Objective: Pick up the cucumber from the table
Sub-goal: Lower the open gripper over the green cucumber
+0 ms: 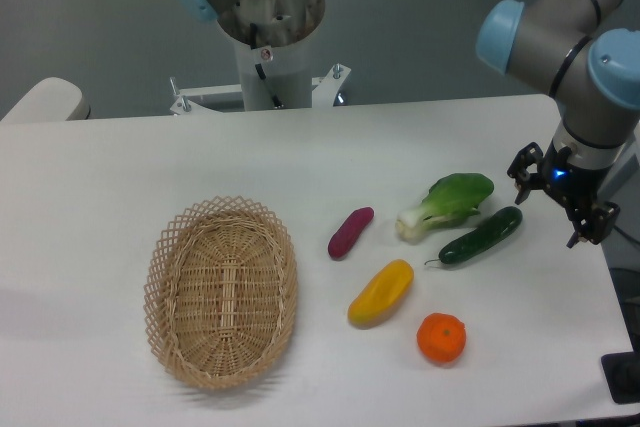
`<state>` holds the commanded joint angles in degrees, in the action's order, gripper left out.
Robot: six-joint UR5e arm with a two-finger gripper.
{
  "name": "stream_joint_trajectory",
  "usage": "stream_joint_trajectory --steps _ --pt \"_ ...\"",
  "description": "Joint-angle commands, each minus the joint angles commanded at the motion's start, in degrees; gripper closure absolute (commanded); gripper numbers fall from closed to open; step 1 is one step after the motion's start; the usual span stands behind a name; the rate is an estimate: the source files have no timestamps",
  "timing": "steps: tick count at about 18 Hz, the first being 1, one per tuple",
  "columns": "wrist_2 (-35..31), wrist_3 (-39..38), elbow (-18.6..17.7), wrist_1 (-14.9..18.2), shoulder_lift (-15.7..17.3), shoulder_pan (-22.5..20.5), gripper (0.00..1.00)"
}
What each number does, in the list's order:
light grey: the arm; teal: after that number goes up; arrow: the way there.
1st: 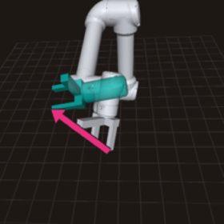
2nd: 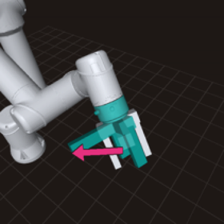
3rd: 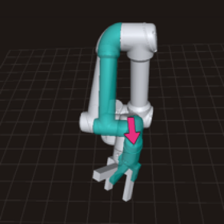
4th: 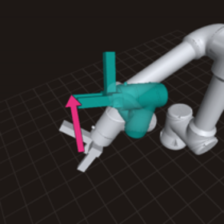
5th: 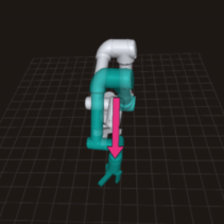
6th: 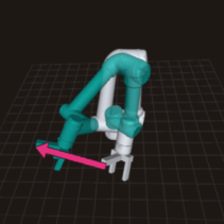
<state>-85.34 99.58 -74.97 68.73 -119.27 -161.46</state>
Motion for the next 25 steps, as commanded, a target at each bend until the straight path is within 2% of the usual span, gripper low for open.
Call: stream_joint_trajectory --steps 8,11,13,17,21,25 --pt "-0.4 -1.1 -1.3 -0.5 -0.2 0.3 0.0" --pt "-0.2 -5.2 -3.2 -0.8 -0.4 0.9 0.0" --pt "-0.2 -7.8 -3.9 -2.1 -1.0 1.3 0.0" --pt "-0.7 -7.3 -5.1 -5.1 -3.1 1.6 0.0" --pt "-6.4 -8.1 -6.7 -6.0 -3.3 1.7 0.0" --pt "-6.7 -8.1 -9.7 -10.6 -4.2 2.1 0.0"
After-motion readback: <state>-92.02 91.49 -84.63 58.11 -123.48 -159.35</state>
